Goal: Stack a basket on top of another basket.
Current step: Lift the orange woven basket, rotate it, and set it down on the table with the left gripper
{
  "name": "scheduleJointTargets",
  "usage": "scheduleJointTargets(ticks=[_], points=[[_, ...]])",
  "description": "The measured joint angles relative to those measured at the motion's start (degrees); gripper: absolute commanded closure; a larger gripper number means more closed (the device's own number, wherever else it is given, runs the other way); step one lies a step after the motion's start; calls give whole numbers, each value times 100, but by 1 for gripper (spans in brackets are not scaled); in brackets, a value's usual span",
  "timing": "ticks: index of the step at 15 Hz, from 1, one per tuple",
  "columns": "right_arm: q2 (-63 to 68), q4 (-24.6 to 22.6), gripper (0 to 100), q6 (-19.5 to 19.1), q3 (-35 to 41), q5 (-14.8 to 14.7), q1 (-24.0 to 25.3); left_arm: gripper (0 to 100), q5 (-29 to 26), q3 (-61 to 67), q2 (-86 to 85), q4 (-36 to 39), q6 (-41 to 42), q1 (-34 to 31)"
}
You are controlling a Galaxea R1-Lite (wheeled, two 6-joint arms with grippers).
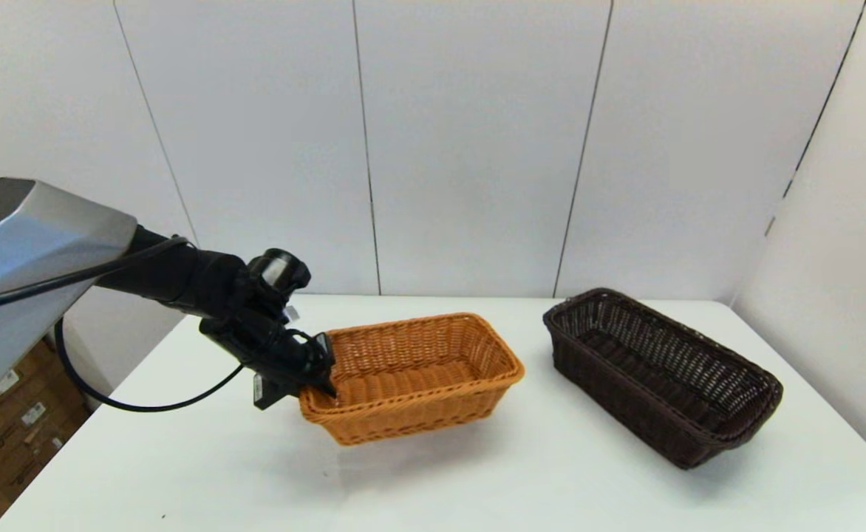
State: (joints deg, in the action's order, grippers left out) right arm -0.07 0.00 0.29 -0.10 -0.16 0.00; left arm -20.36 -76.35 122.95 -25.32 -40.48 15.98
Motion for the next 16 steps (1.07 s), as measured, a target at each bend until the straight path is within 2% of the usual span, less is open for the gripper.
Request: scheduleJointTargets(ticks=[7,16], points=[[0,0,0,1,0,-5,0,100,-94,-46,-254,-323,438,341],[0,0,0,0,0,-2,0,100,-59,-83,-284,-638,1157,479]])
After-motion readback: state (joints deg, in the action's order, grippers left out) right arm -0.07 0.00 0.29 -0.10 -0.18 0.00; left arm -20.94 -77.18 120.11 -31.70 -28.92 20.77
